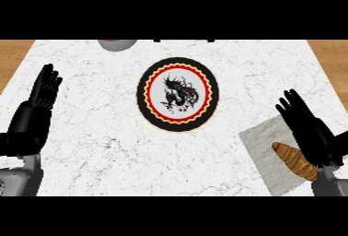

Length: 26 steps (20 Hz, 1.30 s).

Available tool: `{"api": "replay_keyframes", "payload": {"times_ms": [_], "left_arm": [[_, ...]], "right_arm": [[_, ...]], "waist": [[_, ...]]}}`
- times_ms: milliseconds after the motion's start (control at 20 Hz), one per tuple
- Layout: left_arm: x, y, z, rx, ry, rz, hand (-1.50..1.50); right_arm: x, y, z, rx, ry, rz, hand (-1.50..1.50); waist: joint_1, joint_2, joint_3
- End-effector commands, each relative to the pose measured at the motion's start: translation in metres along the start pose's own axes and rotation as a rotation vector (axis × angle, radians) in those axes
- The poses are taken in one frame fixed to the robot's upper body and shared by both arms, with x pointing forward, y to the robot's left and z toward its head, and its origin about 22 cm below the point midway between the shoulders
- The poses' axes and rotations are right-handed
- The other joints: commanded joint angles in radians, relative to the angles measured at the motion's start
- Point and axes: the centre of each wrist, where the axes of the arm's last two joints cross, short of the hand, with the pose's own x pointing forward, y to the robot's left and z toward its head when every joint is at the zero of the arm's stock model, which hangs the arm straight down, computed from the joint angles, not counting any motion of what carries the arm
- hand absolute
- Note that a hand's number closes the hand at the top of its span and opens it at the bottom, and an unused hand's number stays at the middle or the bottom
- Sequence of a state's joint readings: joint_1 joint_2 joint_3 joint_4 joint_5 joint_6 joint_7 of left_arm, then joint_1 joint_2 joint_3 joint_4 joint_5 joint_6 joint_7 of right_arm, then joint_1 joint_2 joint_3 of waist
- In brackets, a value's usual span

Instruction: Pick the pear from the placemat and place it in the plate

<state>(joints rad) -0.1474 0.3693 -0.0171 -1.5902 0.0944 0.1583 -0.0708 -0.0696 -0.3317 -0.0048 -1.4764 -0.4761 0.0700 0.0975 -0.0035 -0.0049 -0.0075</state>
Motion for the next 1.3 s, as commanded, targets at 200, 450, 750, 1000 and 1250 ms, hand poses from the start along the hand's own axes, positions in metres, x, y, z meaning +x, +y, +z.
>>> {"api": "replay_keyframes", "payload": {"times_ms": [200, 450, 750, 1000, 1250], "left_arm": [[0.035, -0.018, -0.026, -0.117, -0.03, 0.004, 0.0], [0.026, -0.012, -0.023, -0.152, 0.013, 0.047, 0.0], [0.041, -0.002, -0.026, -0.139, 0.038, 0.047, 0.0], [0.033, -0.001, -0.012, -0.124, 0.046, 0.029, 0.0], [0.027, -0.016, -0.021, -0.153, 0.035, 0.062, 0.0]], "right_arm": [[0.045, 0.022, -0.064, 0.393, -0.081, -0.004, 1.5], [0.035, -0.008, -0.041, 0.249, 0.142, 0.767, 1.5], [-0.047, -0.023, -0.02, -0.013, 0.013, 0.275, -1.5], [0.006, -0.048, -0.033, -0.037, -0.112, 0.314, -1.5], [0.076, -0.074, -0.056, -0.025, -0.029, 0.553, -1.5]], "waist": [[0.043, 0.017, 0.012], [0.044, 0.017, 0.008], [0.007, 0.005, 0.01], [0.006, 0.004, 0.008], [0.01, 0.006, 0.007]]}}
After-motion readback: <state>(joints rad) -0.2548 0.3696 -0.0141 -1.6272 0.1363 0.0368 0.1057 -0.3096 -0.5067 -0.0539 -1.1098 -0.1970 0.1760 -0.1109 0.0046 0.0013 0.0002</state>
